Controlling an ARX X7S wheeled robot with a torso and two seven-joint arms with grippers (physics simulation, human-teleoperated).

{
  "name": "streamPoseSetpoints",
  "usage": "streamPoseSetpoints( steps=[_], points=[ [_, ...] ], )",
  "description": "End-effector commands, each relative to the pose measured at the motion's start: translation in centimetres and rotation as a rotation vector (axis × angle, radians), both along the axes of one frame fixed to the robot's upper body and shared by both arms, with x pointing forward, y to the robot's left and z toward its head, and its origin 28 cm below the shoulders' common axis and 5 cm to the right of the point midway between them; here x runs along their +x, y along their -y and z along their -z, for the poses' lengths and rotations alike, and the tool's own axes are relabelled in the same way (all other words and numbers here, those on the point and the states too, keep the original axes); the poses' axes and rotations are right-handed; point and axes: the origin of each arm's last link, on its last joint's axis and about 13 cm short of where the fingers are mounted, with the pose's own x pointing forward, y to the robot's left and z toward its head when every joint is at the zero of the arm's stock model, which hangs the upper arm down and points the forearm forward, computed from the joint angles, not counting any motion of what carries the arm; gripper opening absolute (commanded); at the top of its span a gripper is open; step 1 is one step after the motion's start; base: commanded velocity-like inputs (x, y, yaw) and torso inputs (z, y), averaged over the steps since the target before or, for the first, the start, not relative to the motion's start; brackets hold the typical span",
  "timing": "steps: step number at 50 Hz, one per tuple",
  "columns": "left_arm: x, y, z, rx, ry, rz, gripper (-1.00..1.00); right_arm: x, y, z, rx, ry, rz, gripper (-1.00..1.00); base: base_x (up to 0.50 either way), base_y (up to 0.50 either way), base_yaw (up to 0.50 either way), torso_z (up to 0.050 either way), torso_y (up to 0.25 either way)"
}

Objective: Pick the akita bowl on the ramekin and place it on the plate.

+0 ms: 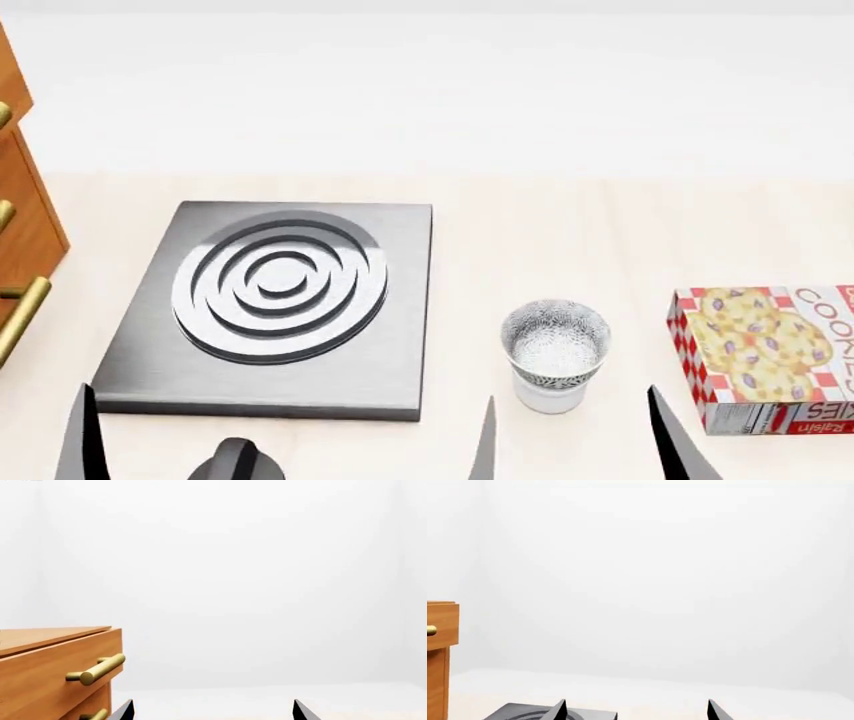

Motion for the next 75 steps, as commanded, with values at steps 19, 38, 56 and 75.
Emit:
streamPoseSetpoints(
  steps=[19, 38, 56, 75],
  points=[
    [0.2, 0.0, 0.2, 0.017, -0.004, -0.013, 1.0, 0.9, 1.1, -3.1, -0.116, 0.063, -0.062, 1.0, 0.0, 0.0, 0.0, 0.0, 0.0],
    [0.1, 0.0, 0.2, 0.019, 0.004, -0.012, 1.0, 0.7, 1.2, -2.9, -0.115, 0.064, -0.055, 1.0, 0.0, 0.0, 0.0, 0.0, 0.0],
    [0.1, -0.1, 0.0, 0.016, 0.016, -0.032, 1.0, 0.5, 1.2, -2.7, -0.123, 0.056, -0.054, 1.0, 0.0, 0.0, 0.0, 0.0, -0.12],
    [0.1, -0.1, 0.1, 0.017, 0.016, -0.033, 1.0, 0.6, 1.2, -2.5, -0.123, 0.054, -0.053, 1.0, 0.0, 0.0, 0.0, 0.0, -0.25]
  ],
)
